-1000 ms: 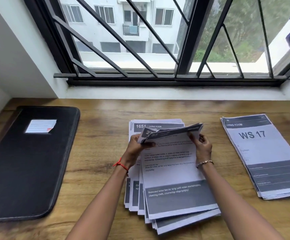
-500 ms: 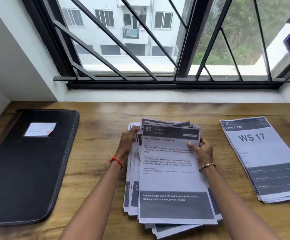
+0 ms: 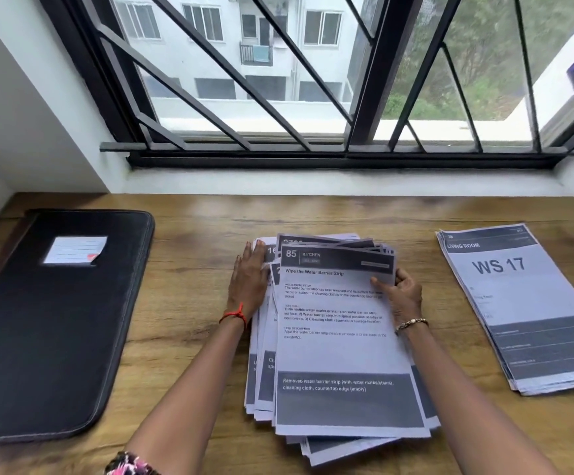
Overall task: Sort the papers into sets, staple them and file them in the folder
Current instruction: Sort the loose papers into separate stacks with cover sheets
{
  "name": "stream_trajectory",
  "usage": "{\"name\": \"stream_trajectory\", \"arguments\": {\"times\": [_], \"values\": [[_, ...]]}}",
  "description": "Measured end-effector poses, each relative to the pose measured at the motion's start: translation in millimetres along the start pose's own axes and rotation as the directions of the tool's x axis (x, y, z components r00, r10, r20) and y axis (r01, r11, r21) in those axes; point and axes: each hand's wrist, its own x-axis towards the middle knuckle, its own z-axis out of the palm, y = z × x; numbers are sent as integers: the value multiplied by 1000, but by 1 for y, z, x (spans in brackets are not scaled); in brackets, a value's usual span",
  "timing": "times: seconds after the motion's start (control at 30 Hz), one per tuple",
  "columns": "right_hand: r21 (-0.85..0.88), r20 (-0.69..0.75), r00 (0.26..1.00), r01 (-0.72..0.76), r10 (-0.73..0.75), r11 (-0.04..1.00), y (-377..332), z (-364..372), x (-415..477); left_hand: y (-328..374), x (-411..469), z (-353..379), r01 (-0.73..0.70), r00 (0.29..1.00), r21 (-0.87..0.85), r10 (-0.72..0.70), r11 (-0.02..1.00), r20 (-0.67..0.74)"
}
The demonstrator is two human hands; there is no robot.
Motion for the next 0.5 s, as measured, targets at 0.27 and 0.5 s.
{"name": "stream_trajectory", "arguments": {"times": [0.27, 0.5], "values": [[-14, -3, 1000, 8, -8, 1000, 4, -2, 2, 3, -1, 4, 22, 999, 25, -21, 999, -41], [-10, -2, 1000, 7, -7, 1000, 5, -3, 3, 10, -1, 5, 9, 997, -53, -14, 999, -81]]}}
